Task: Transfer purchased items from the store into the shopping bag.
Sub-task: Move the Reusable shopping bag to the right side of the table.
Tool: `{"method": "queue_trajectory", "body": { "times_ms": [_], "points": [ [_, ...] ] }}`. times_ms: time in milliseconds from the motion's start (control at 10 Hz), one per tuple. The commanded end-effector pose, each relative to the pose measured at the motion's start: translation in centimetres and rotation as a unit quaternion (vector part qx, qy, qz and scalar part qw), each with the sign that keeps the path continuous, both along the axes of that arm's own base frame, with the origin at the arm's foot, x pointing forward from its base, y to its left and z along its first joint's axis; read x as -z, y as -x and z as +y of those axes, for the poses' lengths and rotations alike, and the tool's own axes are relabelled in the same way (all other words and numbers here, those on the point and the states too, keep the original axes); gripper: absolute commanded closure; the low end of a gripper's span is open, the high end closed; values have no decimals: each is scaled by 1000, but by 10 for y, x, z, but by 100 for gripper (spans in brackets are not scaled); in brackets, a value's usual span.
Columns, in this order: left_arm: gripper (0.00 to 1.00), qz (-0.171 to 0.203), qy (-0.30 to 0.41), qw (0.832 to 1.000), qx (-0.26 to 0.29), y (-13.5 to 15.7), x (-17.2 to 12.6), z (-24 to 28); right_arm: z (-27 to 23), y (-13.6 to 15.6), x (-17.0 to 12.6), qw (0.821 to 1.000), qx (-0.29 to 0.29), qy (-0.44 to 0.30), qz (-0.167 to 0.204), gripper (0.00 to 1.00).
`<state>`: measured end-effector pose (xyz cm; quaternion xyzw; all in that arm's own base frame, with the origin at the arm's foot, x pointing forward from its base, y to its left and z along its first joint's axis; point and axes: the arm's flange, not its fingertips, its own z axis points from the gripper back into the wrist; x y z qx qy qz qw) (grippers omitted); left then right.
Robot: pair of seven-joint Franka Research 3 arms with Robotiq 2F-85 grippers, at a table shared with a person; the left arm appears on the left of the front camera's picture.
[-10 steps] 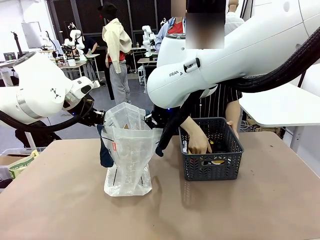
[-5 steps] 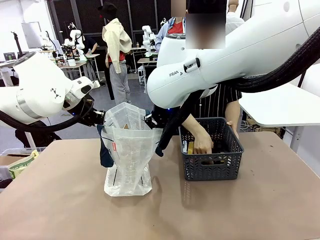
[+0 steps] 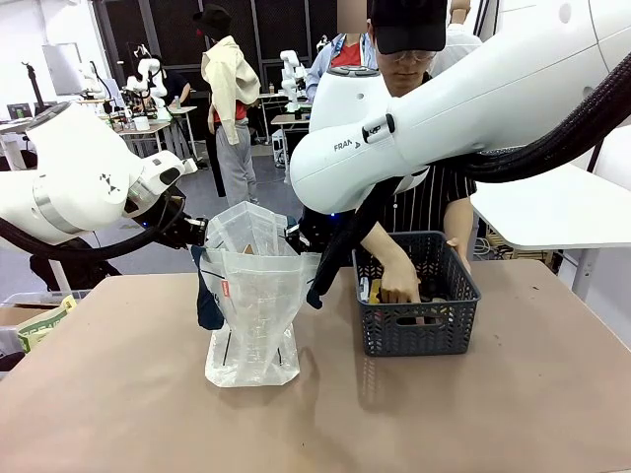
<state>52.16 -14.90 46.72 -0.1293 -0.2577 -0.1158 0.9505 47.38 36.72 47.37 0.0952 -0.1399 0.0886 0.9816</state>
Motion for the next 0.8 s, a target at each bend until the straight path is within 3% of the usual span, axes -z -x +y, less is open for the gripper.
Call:
{"method": "queue_trajectory", "body": {
  "times_ms": [0,700],
  "points": [
    [100,-1,0,1000,-1,3,-1,2,0,1,0,1000,0,-3,3,100],
    [100,-1,0,1000,-1,3,-1,2,0,1,0,1000,0,-3,3,100]
  ]
}}
